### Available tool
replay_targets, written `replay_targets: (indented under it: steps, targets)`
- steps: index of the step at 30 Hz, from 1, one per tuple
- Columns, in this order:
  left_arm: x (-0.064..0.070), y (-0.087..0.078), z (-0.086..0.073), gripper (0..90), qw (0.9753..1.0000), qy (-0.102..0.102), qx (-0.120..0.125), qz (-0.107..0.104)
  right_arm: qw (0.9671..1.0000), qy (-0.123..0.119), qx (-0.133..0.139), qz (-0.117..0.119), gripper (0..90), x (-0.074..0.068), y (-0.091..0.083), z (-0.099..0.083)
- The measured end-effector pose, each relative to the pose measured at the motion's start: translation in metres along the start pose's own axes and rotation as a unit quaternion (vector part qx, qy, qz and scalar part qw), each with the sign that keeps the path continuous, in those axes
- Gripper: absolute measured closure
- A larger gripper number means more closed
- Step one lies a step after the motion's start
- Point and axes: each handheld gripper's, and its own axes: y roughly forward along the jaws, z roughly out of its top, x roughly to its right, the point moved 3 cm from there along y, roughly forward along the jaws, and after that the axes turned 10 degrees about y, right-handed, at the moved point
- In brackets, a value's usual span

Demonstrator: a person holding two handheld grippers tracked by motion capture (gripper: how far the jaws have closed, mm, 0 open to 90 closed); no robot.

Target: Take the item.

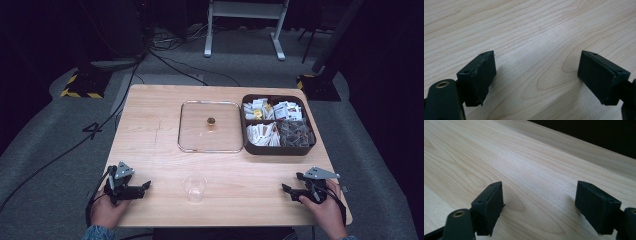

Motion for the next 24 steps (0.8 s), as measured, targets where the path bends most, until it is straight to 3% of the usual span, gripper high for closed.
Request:
replay_targets:
  steps: [7,9,11,19,24]
  targets:
    - [0.000,0.000,0.000,15.6,1.0000,-0.001,0.000,-0.001,0.9999,0.007,0.012,0.002,23.2,0.000,-0.009,0.006]
    - [0.000,0.000,0.000,15.6,1.0000,0.000,0.000,0.000,0.9994,0.030,0.005,0.014,27.2,-0.002,-0.015,0.009]
    - [0.000,0.000,0.000,15.6,1.0000,-0.001,0.000,-0.001,0.9992,0.038,0.005,0.015,27.2,-0.003,-0.019,0.012]
    - [0.000,0.000,0.000,15.6,1.0000,-0.002,0.000,-0.001,0.9995,0.028,0.009,0.008,27.3,-0.006,-0.032,0.025]
    - [0.000,0.000,0.000,15.6,1.0000,-0.001,0.000,0.000,0.9991,0.038,0.015,0.005,27.4,-0.003,-0.039,0.040]
